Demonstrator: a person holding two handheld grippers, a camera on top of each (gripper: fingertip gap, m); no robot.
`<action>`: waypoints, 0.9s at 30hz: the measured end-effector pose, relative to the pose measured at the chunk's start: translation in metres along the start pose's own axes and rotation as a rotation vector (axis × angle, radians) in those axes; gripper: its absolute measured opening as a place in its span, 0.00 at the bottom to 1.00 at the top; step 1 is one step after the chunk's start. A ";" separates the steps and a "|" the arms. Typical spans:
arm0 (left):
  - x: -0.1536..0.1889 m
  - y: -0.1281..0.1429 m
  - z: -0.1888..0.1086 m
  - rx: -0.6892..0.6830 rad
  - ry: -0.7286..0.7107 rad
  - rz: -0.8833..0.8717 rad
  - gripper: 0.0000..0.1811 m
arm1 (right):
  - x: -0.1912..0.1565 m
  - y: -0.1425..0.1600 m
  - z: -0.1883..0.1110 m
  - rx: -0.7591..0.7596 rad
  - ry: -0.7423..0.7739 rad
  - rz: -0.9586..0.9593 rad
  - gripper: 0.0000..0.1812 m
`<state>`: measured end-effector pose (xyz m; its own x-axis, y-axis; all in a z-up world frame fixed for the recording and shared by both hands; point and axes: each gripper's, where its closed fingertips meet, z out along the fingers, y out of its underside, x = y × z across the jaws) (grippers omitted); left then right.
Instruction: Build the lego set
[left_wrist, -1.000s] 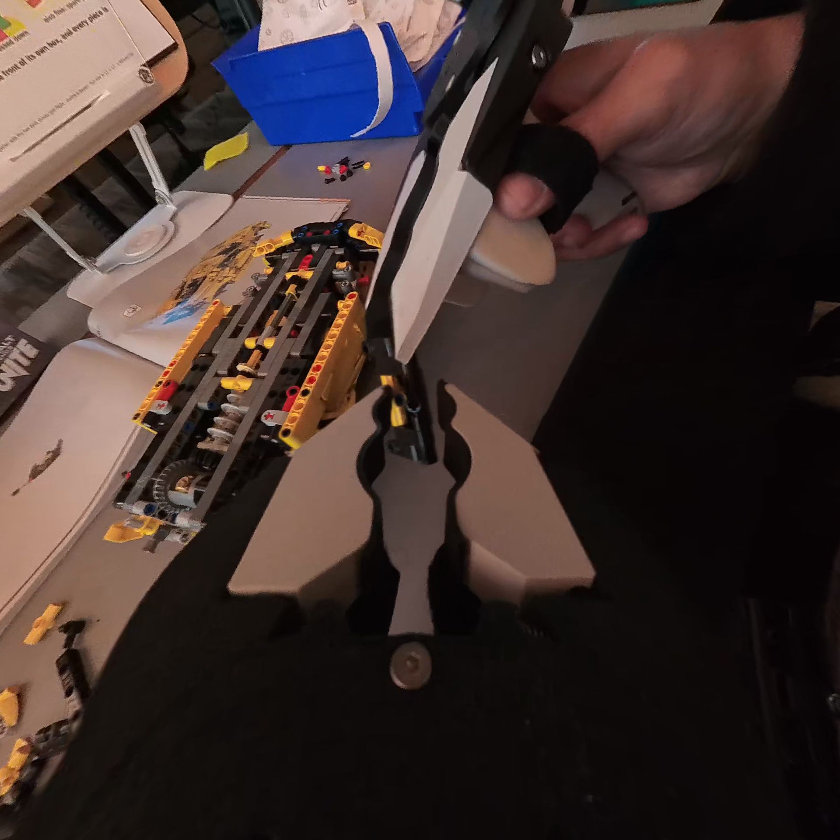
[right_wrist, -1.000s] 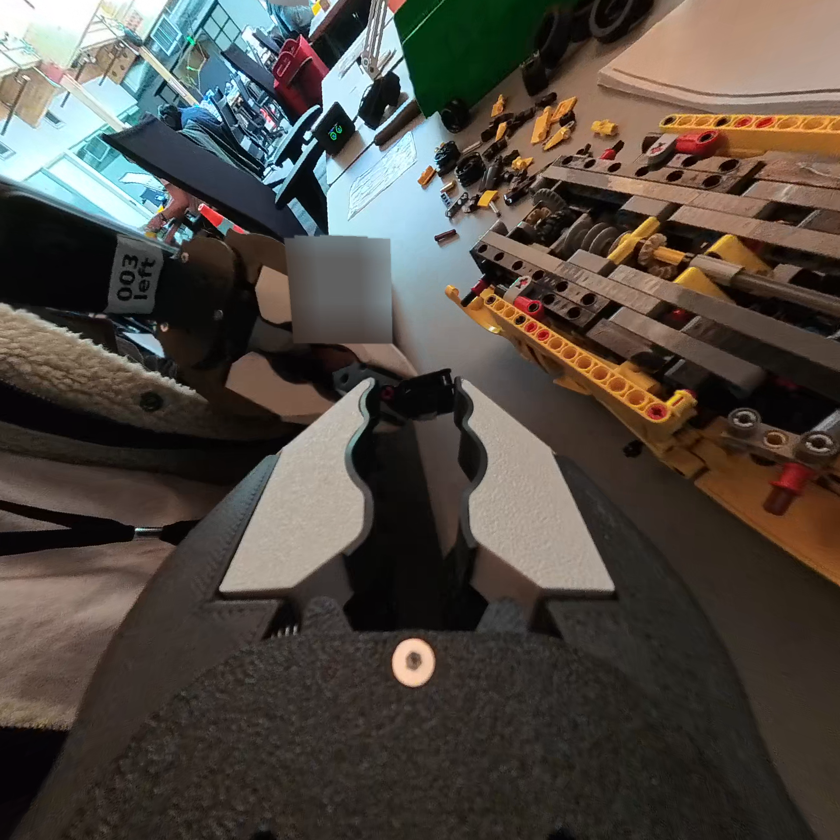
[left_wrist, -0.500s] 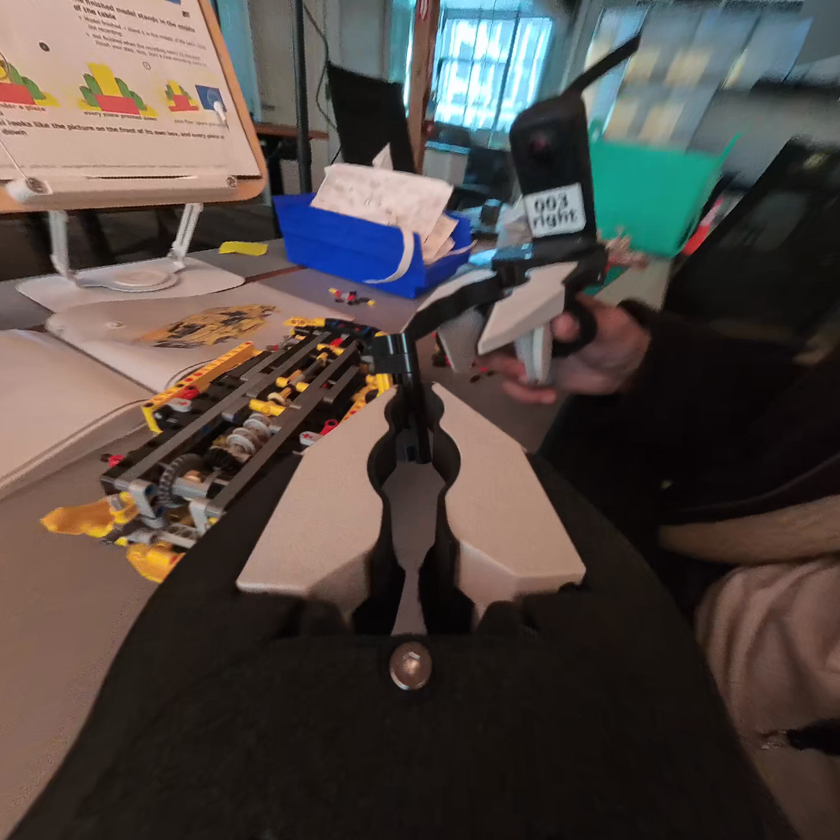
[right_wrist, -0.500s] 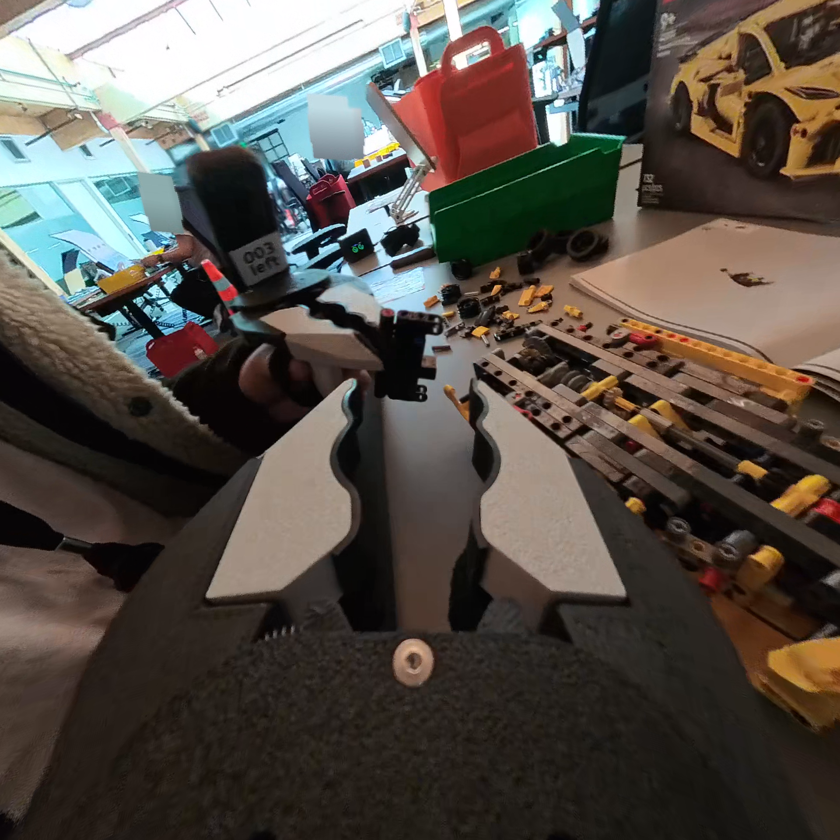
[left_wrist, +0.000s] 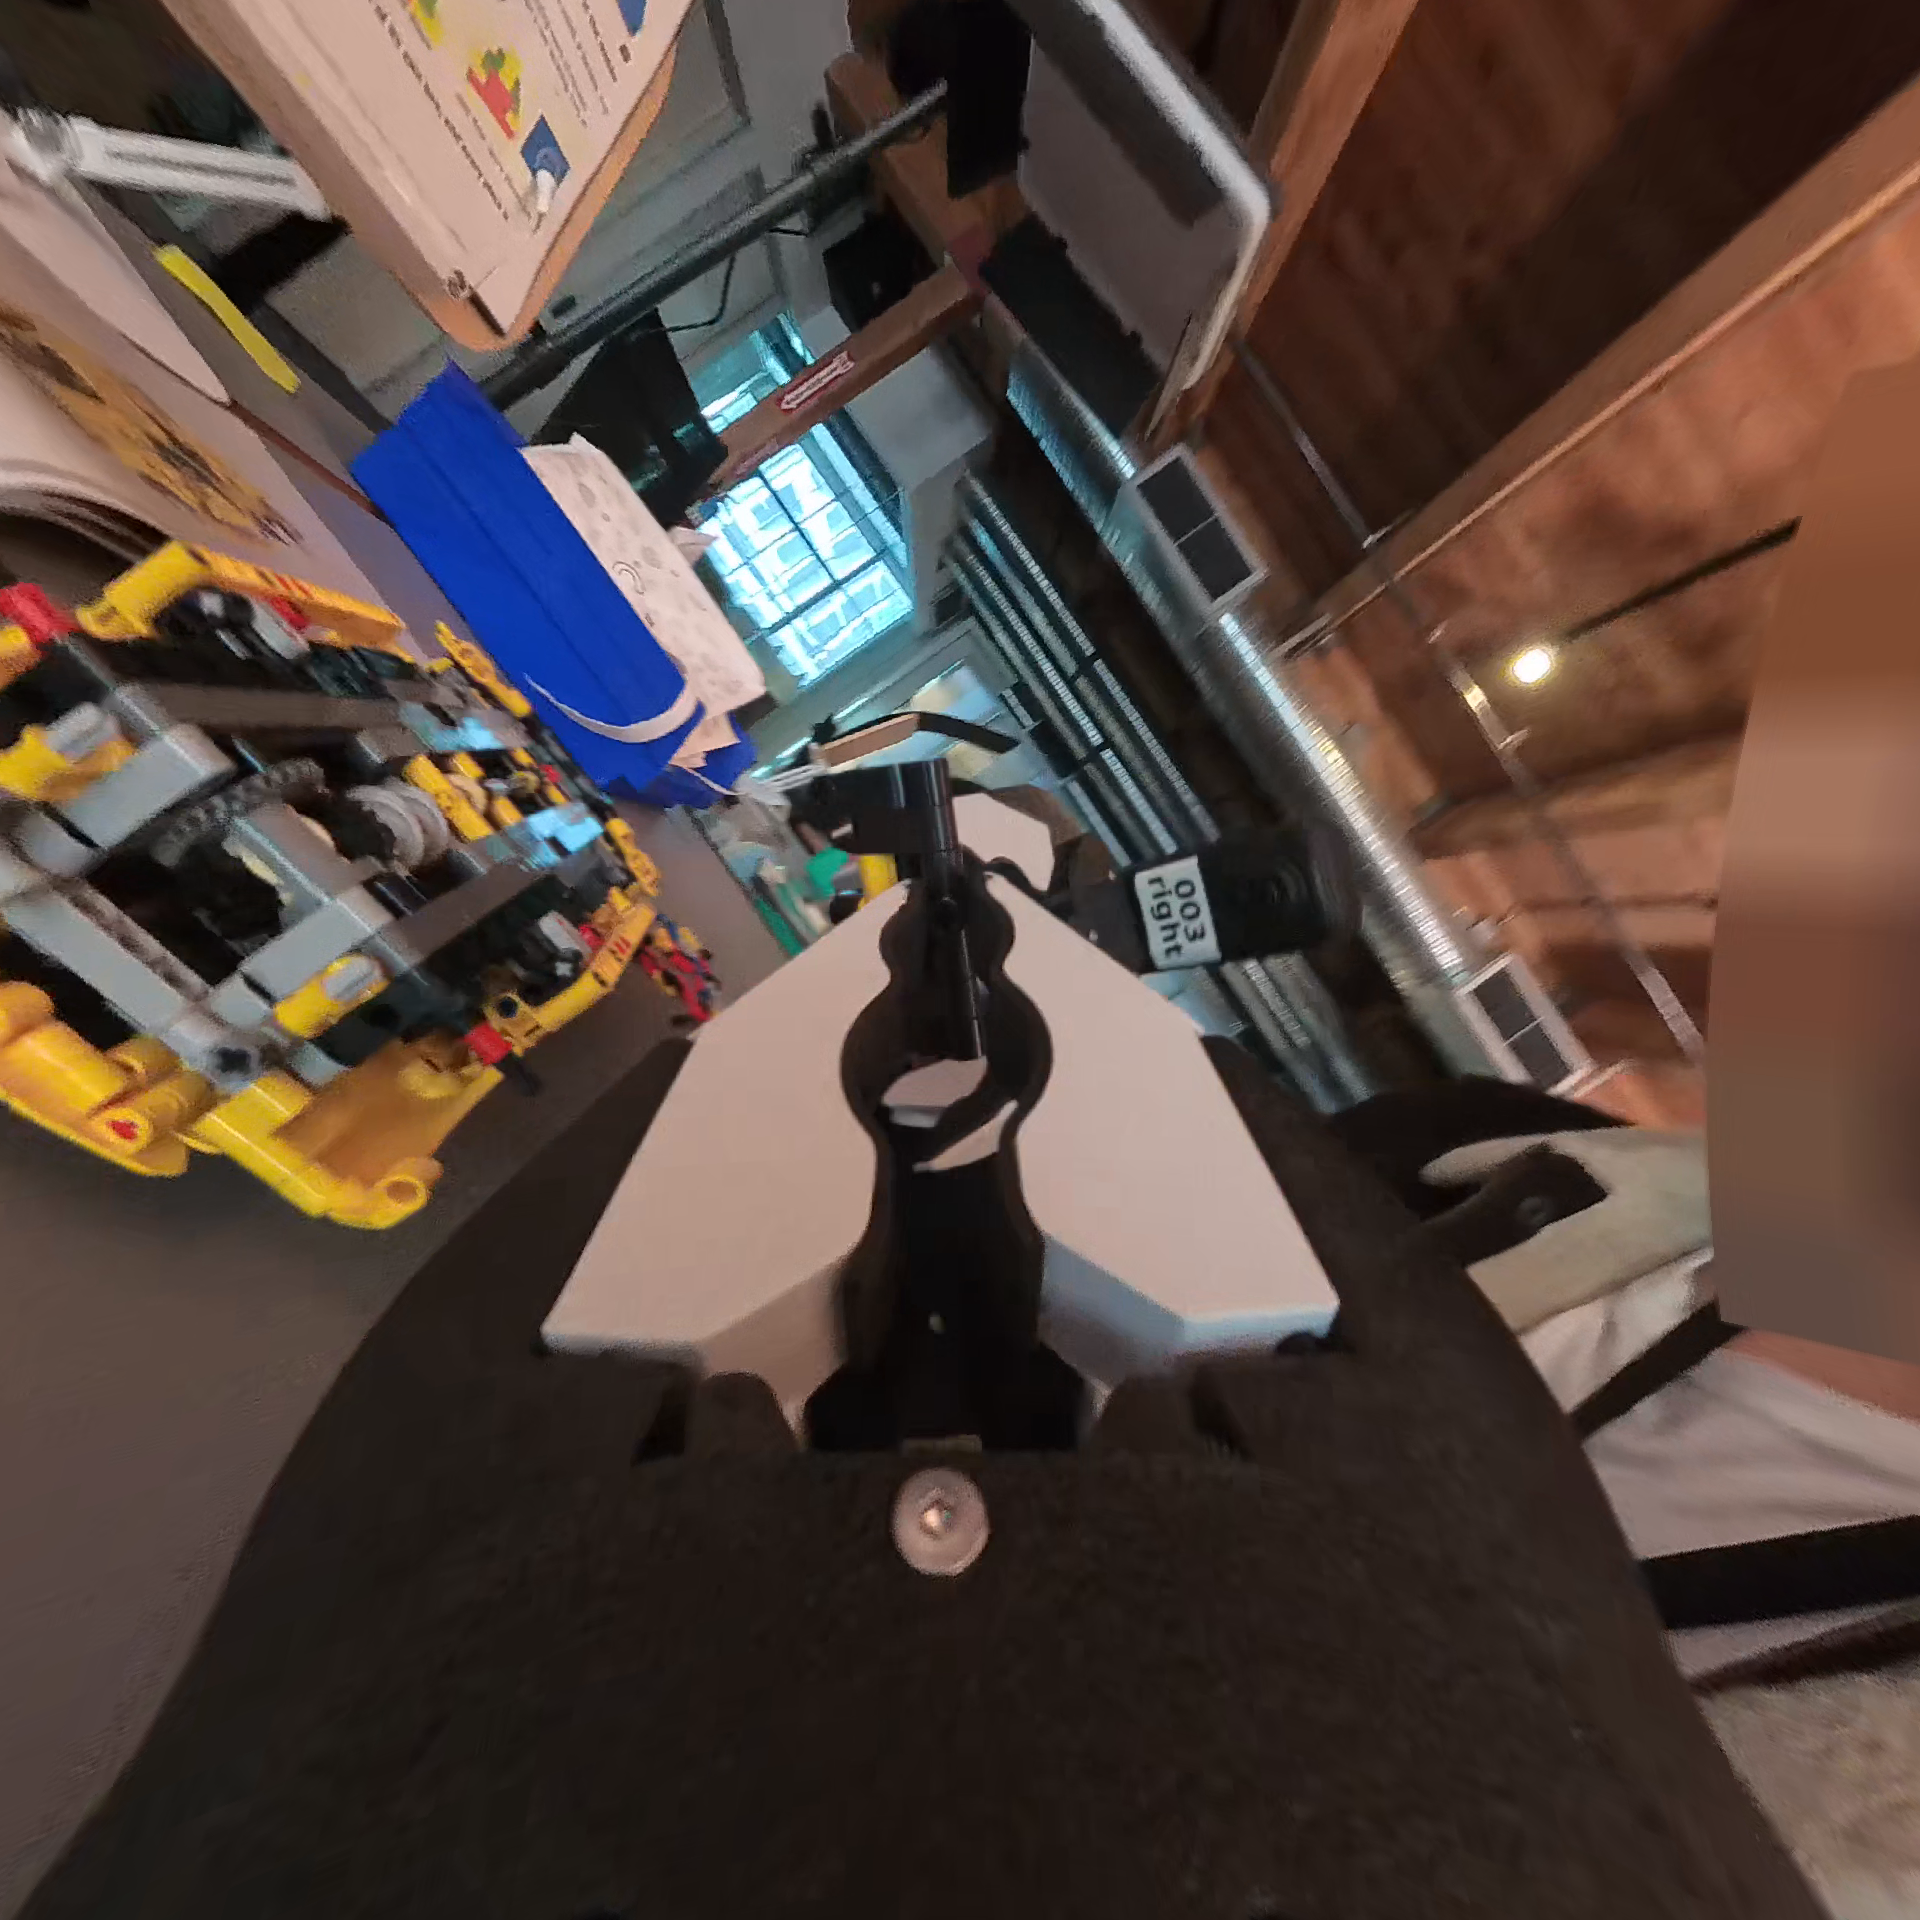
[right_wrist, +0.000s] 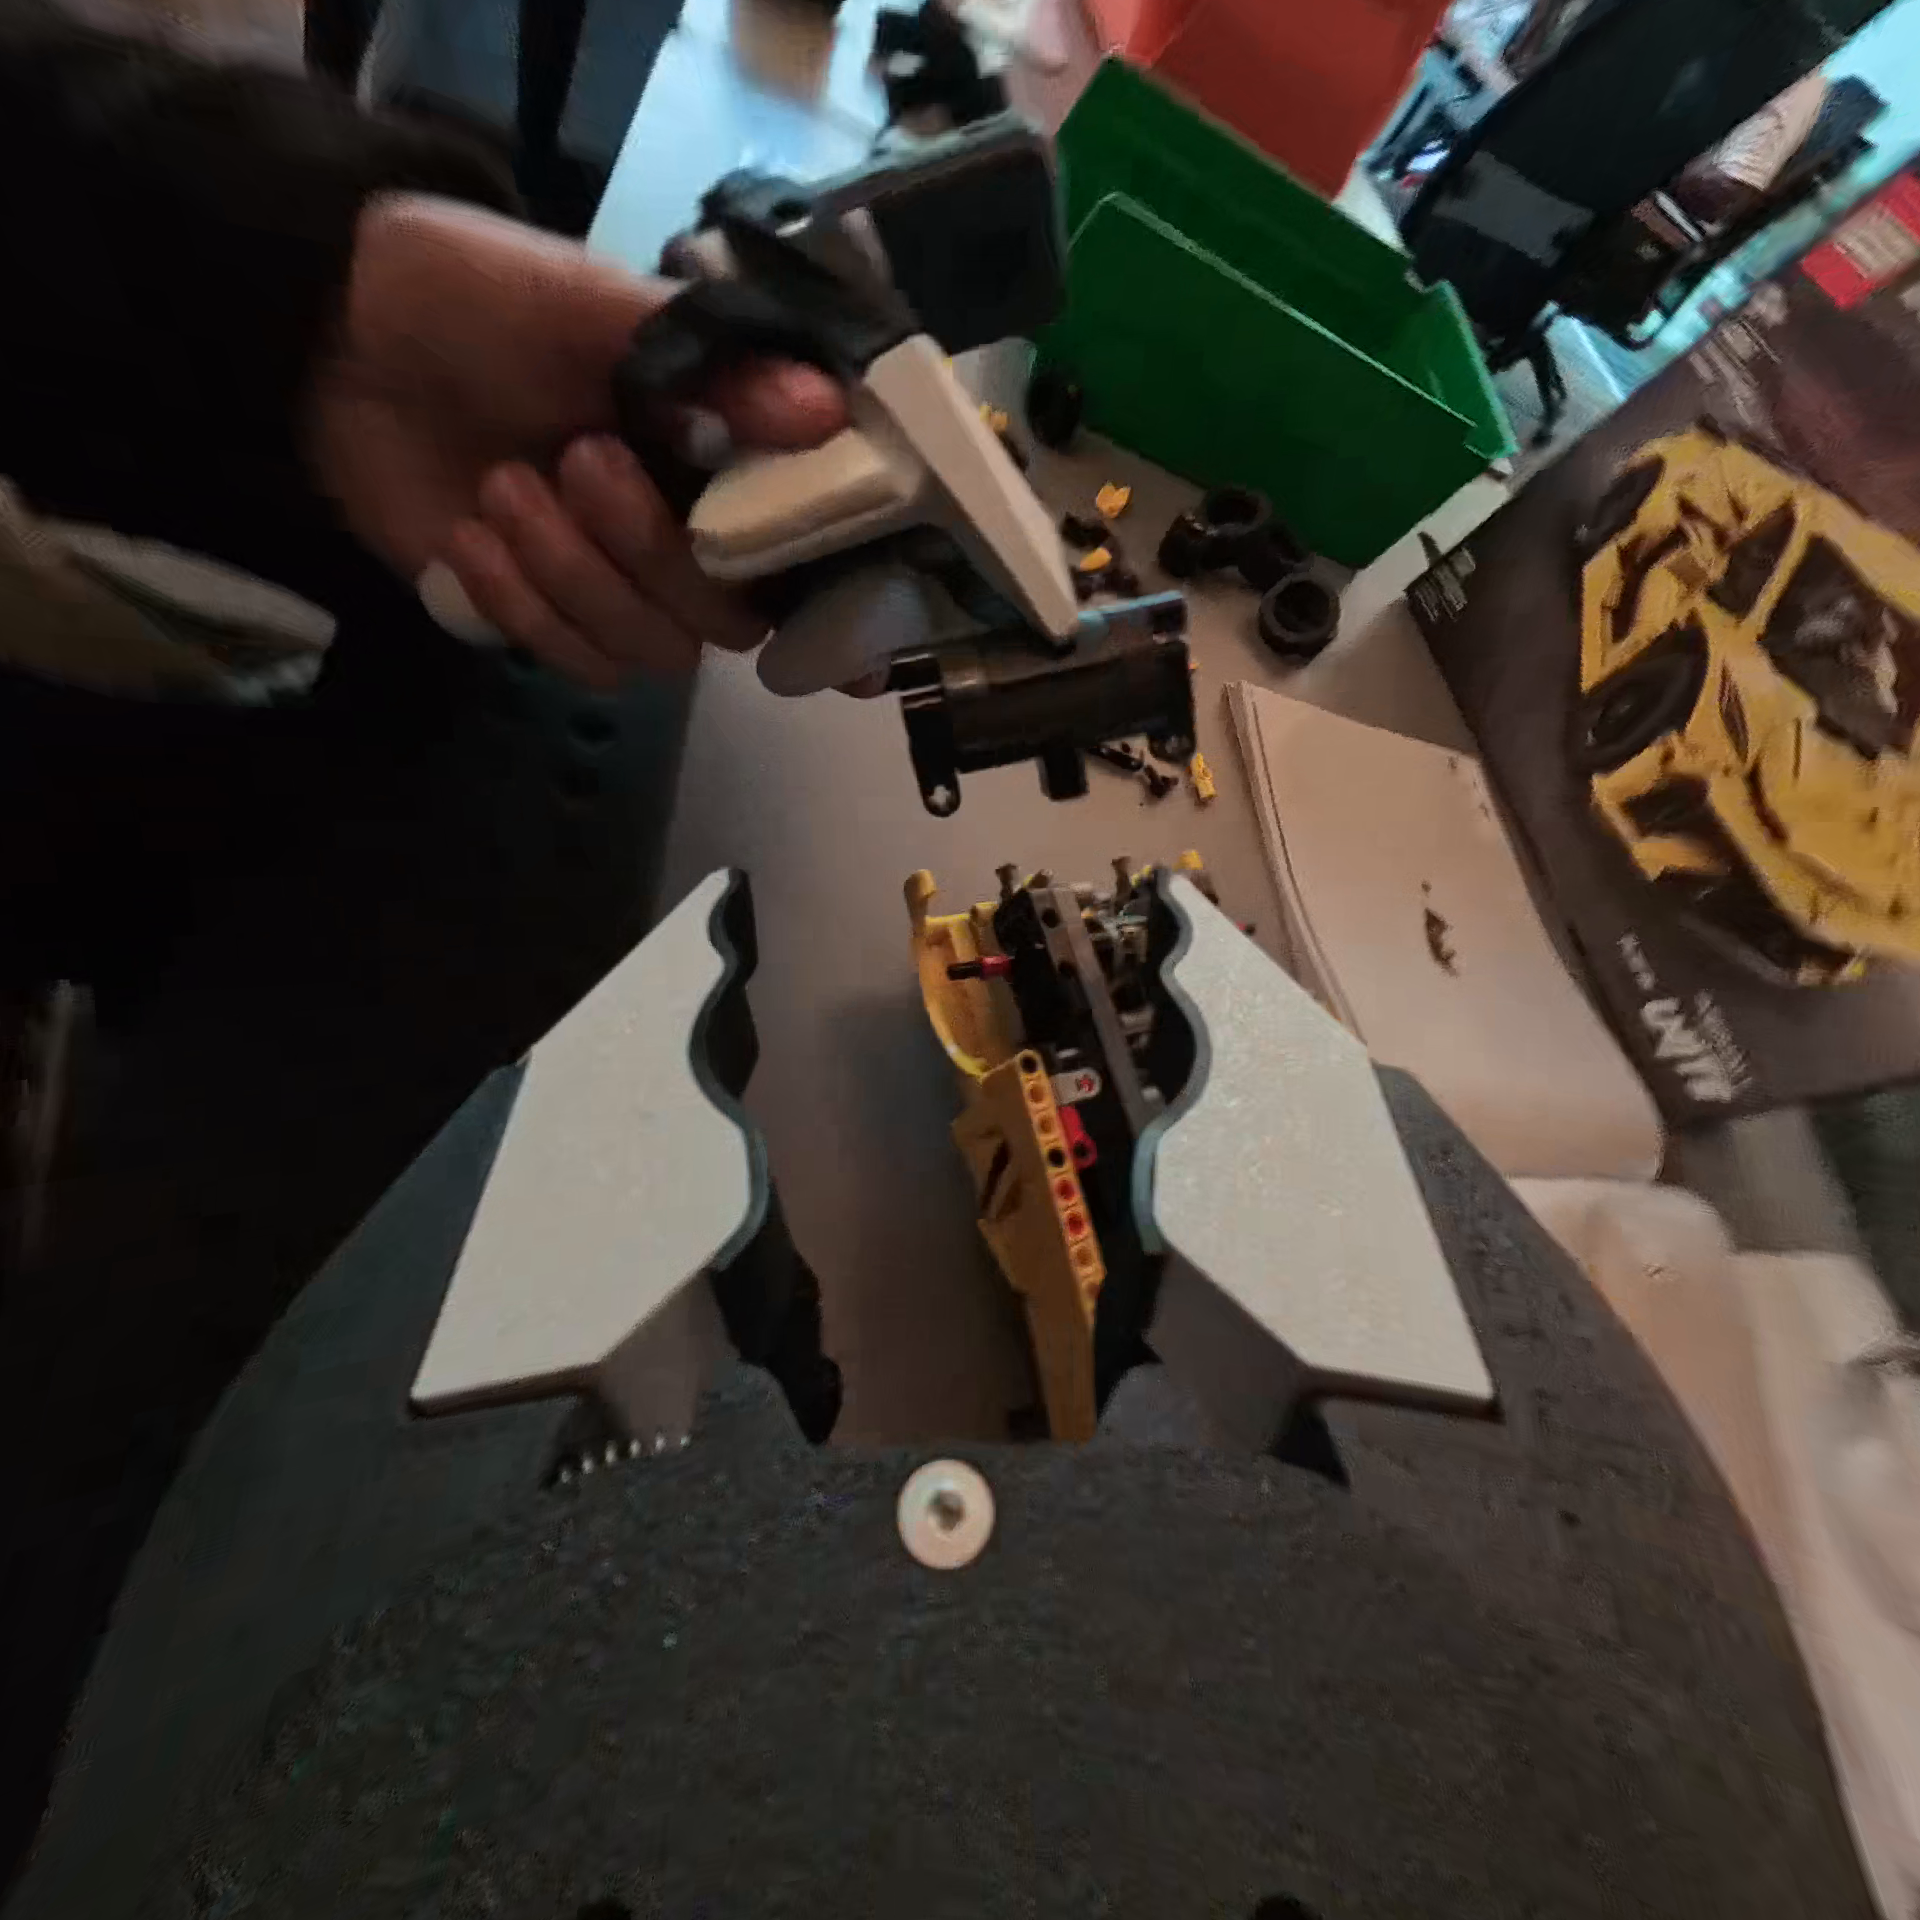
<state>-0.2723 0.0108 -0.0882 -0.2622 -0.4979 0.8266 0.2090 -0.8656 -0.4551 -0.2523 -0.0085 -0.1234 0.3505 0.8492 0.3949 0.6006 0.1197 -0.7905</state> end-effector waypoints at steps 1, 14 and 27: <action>0.000 -0.001 -0.001 0.006 0.011 -0.043 0.04 | 0.001 -0.001 0.005 -0.035 -0.008 -0.069 0.39; -0.002 0.001 -0.010 -0.020 0.095 -0.173 0.04 | 0.011 -0.027 0.025 -0.057 -0.227 -0.106 0.27; 0.001 -0.018 -0.029 0.032 0.187 -0.288 0.04 | 0.018 -0.047 0.037 0.035 -0.311 -0.112 0.22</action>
<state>-0.3033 0.0241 -0.0882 -0.4821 -0.2375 0.8433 0.1299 -0.9713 -0.1993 -0.3009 0.0204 -0.0963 0.0445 0.9456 0.3223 0.5964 0.2336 -0.7679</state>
